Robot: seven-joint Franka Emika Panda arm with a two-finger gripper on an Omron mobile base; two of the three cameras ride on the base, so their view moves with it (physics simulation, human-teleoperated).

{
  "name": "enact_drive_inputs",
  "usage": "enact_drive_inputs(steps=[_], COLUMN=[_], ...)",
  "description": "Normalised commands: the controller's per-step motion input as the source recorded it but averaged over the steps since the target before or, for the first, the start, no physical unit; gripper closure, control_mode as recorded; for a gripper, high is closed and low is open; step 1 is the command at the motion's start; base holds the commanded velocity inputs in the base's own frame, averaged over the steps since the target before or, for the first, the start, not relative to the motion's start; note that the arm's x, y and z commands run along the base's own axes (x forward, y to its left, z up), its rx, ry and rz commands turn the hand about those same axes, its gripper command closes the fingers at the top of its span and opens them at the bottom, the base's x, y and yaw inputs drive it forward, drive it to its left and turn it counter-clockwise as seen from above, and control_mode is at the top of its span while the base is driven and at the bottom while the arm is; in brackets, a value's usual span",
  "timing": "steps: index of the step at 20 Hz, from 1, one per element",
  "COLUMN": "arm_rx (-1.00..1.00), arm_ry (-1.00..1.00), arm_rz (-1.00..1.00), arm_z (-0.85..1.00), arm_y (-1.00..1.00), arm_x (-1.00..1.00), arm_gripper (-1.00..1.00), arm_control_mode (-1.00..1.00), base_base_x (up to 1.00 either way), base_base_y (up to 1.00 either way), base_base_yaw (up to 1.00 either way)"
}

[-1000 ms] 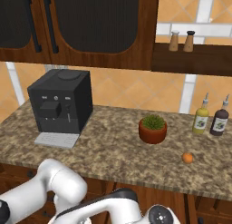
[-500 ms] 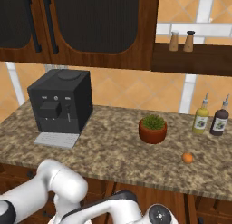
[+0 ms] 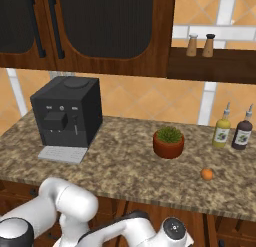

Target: Pick the whisk from the drawer and place it on the counter.

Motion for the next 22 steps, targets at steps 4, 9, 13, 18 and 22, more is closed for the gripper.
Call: enact_drive_inputs(steps=[4,9,13,18,22], arm_rx=[0.07,0.14,0.12,0.10,0.06], arm_ry=[0.01,0.00,0.06,0.06,0.02], arm_rz=[0.00,0.03,0.00,0.01,0.01], arm_z=[-0.37,-0.32,-0.20,-0.18,-0.18], arm_y=[-0.14,-0.01,0.00,0.00,0.00], arm_x=[0.00,0.00,0.00,0.00,0.00], arm_gripper=[-1.00,-1.00,-1.00,-1.00,-1.00], arm_control_mode=[-1.00,-1.00,-1.00,-1.00,-1.00], base_base_x=[0.00,0.00,0.00,0.00,0.00], base_base_y=[0.00,0.00,0.00,0.00,0.00], base_base_yaw=[0.00,0.00,0.00,0.00,0.00])
